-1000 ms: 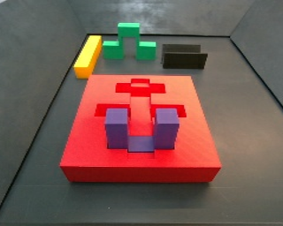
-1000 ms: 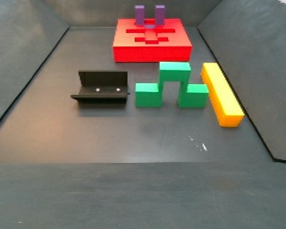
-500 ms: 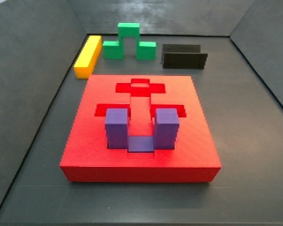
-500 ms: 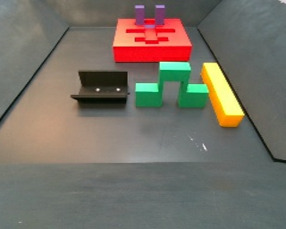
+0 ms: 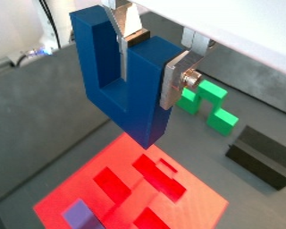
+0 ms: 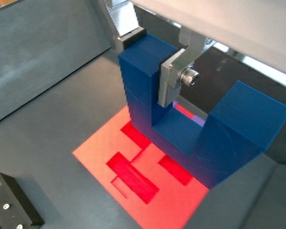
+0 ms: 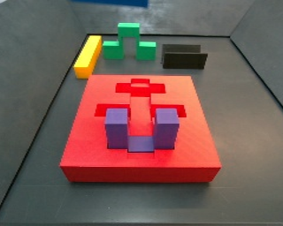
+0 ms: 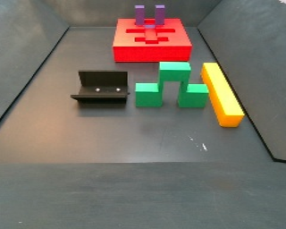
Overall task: Pick up the blue object. Move up. Place the blue object on the fixture. Regrasp the blue object. Move to above the board. Insert the blue object.
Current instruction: Insert the blue object.
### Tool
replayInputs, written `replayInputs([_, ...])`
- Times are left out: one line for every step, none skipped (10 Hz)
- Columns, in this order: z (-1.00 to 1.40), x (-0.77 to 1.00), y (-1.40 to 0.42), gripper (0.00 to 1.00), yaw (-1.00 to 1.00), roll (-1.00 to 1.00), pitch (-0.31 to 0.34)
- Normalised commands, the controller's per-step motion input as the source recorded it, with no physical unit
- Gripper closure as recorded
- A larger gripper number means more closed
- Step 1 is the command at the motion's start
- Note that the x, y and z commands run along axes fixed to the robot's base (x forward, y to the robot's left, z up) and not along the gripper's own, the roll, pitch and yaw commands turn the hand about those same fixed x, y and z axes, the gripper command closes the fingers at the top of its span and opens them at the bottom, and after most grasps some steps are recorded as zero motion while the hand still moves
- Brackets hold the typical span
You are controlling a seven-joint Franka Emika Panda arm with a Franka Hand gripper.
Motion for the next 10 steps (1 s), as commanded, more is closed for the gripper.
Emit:
replayInputs([-0.22,0.51,0.17,1.0,0.3,0.08,-0.06])
replayInputs([-0.21,0.47,0.18,1.0,0.44,0.12,-0.109])
replayInputs([-0.19,0.45,0.13,1.0,0.45,0.13,-0.113])
replayInputs([-0.29,0.36,0.07,1.0,0.39,0.12,-0.12])
replayInputs([-0.42,0.25,0.06,1.0,0.33,0.11,-0.096])
replayInputs([-0.5,0.0,0.03,1.0,0.0,0.0,0.0])
replayInputs([-0.45,-0.21,0.07,1.0,-0.16,-0.06,0.0])
replayInputs([-0.39,-0.32,0.13,1.0,-0.24,-0.09,0.016])
replayInputs([-0.34,-0.35,0.1,1.0,-0.26,-0.11,0.041])
replayInputs([-0.37,-0.12,0.02,1.0,-0.25,-0.17,0.0])
